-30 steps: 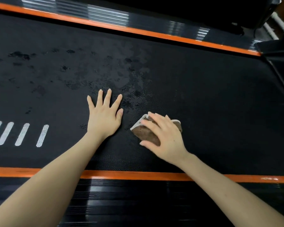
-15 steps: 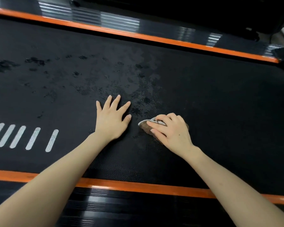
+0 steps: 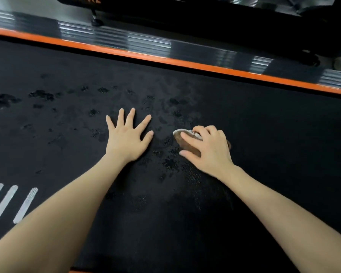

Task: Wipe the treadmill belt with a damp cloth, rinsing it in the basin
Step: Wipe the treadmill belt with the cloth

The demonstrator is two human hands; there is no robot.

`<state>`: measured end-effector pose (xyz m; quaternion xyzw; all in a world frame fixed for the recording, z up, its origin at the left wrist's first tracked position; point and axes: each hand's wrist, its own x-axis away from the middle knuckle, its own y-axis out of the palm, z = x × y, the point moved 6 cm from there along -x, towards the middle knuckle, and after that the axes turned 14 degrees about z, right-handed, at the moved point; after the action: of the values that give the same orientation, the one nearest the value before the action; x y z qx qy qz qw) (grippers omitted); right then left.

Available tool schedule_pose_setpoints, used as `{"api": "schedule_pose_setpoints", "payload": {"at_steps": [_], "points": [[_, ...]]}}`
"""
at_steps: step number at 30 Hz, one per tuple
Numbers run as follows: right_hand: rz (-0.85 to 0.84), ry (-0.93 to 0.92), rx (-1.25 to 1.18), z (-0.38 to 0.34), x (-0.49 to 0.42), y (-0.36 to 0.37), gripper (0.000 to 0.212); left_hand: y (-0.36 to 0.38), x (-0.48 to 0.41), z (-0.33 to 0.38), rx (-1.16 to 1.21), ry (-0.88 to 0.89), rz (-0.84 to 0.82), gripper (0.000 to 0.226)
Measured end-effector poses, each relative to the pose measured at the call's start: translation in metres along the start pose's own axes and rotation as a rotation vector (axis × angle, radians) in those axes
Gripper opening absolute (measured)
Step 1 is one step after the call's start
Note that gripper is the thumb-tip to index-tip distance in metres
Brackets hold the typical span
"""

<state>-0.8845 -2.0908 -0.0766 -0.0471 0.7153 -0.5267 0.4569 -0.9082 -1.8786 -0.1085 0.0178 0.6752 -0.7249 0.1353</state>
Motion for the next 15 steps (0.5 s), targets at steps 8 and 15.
{"api": "schedule_pose_setpoints", "payload": {"at_steps": [8, 15], "points": [[-0.039, 0.085, 0.031, 0.065, -0.056, 0.040, 0.036, 0.001, -0.001, -0.001, 0.015, 0.004, 0.049, 0.065], [-0.038, 0.143, 0.072, 0.024, -0.087, 0.066, 0.035, 0.001, -0.002, -0.001, 0.022, -0.001, 0.078, 0.072]]}}
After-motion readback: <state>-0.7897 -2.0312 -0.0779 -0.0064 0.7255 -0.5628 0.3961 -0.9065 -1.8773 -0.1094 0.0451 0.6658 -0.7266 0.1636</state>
